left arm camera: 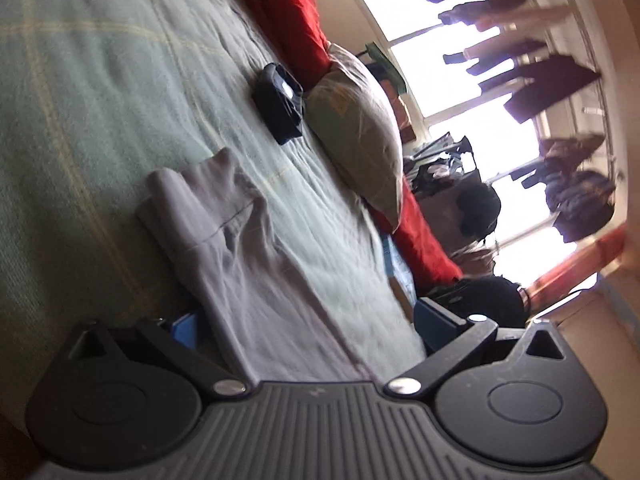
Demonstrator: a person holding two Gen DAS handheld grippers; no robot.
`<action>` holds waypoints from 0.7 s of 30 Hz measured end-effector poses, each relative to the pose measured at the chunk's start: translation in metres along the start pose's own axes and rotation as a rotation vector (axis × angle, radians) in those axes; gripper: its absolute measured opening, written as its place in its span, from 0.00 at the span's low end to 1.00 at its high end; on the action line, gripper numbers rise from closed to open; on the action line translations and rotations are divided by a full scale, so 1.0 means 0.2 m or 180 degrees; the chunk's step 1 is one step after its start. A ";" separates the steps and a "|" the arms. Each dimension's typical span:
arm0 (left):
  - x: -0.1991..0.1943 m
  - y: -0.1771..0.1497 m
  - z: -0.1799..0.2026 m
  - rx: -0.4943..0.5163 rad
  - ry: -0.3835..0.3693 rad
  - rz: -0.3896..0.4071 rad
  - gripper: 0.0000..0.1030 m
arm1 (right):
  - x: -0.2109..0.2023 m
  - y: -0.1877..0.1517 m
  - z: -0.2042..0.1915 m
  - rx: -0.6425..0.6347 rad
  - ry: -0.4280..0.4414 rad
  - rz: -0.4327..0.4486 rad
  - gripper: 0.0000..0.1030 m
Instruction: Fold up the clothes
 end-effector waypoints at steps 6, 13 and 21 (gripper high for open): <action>0.00 0.11 -0.05 -0.0307 -0.0133 0.0329 0.99 | 0.00 0.00 -0.01 -0.0017 -0.0040 -0.0003 1.00; 0.04 0.07 -0.05 0.0163 -0.0109 0.0147 0.93 | 0.01 0.00 -0.07 -0.0097 -0.0014 -0.0001 1.00; 0.01 0.09 -0.13 0.0424 0.0291 0.0420 0.56 | 0.03 -0.03 -0.05 -0.0059 0.0027 -0.0033 1.00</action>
Point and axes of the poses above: each gripper's, at about its wrist camera, not at the fingertips, and x roughly the way its jaws point, z to its right, y to its top, the point moved 6 cm from there along x, roughly the way its jaws point, and after that the axes turned 11 degrees about -y, right-handed, at the moved point
